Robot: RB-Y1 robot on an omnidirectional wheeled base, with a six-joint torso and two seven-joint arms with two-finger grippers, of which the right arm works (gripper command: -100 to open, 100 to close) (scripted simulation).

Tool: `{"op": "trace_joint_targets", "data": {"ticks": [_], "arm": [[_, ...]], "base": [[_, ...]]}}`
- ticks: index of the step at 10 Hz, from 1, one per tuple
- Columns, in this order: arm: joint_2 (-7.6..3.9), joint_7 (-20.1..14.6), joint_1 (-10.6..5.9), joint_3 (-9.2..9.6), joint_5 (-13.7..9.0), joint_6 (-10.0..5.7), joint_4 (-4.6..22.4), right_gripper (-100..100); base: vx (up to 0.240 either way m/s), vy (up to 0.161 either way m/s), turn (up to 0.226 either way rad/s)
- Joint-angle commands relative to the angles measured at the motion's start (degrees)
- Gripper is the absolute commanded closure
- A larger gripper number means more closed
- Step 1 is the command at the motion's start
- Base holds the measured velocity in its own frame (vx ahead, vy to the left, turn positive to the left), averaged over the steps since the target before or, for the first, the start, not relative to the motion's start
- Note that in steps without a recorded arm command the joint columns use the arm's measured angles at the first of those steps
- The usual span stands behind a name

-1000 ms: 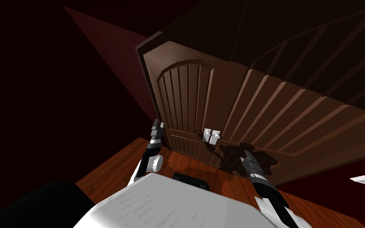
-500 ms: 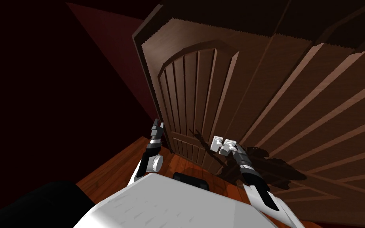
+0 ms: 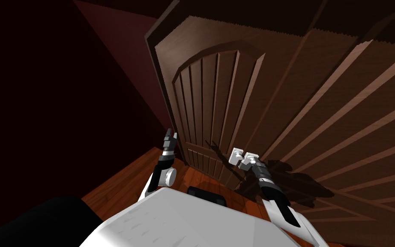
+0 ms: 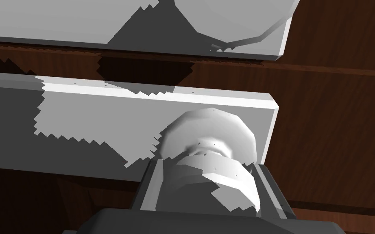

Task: Pull the door open

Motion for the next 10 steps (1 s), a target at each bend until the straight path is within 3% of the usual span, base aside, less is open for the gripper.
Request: {"op": "trace_joint_targets", "data": {"ticks": [1, 2, 3, 5, 6, 10], "arm": [[-0.15, 0.0, 0.14, -0.36, -0.1, 0.12, 0.0, 100], [-0.15, 0.0, 0.14, -0.36, -0.1, 0.12, 0.0, 100], [-0.72, -0.2, 1.33, -1.22, -0.2, 0.16, 0.5, 100], [-1.29, -0.4, 2.22, -1.87, -0.3, 0.11, 0.7, 100], [-1.26, -0.8, 1.92, -1.41, -0.2, -1.18, 1.2, -100], [-0.96, -2.3, 3.25, 0.91, 0.4, -2.93, -0.8, -100]], "base": [[-0.007, 0.001, -0.004], [0.000, 0.000, 0.000], [-0.131, -0.077, -0.080], [-0.174, -0.133, -0.113], [-0.154, -0.029, 0.024], [-0.193, 0.071, 0.074]]}}
